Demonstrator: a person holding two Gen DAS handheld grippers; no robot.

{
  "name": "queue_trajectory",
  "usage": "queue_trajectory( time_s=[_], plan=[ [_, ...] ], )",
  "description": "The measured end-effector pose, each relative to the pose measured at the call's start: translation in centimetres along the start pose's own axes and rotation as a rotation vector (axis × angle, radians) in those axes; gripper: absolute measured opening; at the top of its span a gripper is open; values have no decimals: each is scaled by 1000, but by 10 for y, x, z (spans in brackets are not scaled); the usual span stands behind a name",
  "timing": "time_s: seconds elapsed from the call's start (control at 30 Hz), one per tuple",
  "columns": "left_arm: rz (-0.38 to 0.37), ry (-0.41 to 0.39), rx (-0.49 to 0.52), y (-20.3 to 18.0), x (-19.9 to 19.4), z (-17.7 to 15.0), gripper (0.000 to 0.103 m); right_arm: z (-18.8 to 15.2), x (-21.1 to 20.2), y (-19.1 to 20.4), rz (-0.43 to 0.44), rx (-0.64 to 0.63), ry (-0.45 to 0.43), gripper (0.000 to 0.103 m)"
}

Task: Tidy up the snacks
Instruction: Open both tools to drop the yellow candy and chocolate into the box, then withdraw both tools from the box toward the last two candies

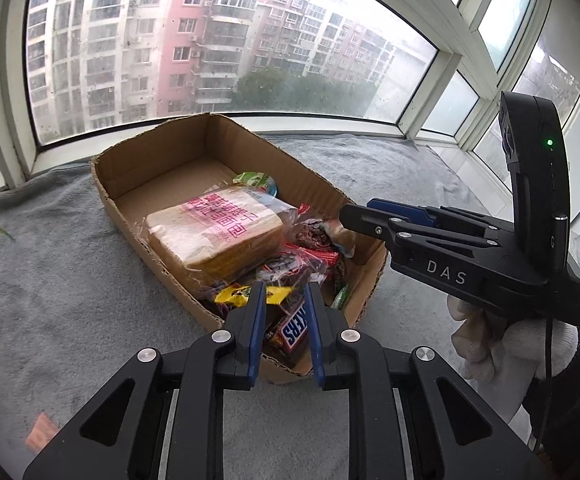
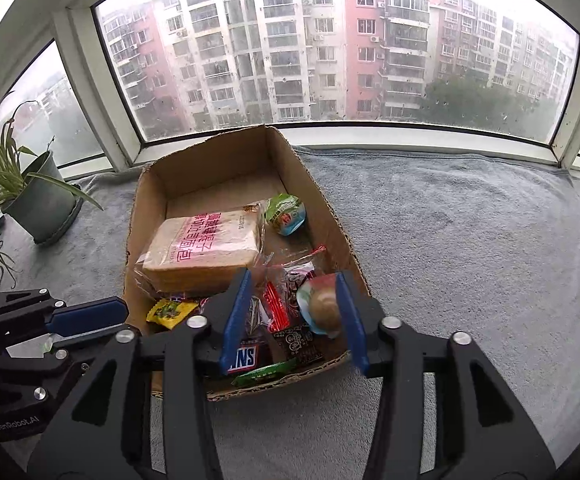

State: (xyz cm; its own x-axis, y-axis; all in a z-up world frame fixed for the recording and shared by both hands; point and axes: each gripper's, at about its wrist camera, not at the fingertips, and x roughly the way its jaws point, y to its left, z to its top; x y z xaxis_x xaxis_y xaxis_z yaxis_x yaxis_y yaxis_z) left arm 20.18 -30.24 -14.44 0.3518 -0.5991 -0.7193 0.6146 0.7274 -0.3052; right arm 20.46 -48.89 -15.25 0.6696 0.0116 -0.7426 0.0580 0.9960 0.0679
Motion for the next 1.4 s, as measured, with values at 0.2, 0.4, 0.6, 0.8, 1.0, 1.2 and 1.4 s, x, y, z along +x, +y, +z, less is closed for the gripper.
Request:
queue_trajectory(
  time_s=[0.2, 0.4, 0.6, 0.8, 1.0, 1.2, 1.4],
  plan=[
    [11, -5, 0, 0, -4, -2, 27, 2, -7, 6, -3, -9, -19, 66],
    [16, -21, 7, -3, -11, -1, 27, 4, -14, 12, -4, -25, -25, 66],
    [23, -39, 14, -4, -22, 0, 27, 4, -24, 20, -10, -47, -37, 66],
    [33, -58, 20, -3, -38, -3, 27, 3, -43, 28, -8, -61, -61, 67],
    [42, -82, 18, 1, -59, -9, 29, -1, -65, 37, -3, -69, -88, 68],
    [64, -110, 16, 12, -88, -20, 36, -9, -91, 53, 23, -89, -124, 78],
    [93, -139, -28, 40, -122, -40, 36, -22, -112, 75, 75, -117, -139, 78]
  ],
)
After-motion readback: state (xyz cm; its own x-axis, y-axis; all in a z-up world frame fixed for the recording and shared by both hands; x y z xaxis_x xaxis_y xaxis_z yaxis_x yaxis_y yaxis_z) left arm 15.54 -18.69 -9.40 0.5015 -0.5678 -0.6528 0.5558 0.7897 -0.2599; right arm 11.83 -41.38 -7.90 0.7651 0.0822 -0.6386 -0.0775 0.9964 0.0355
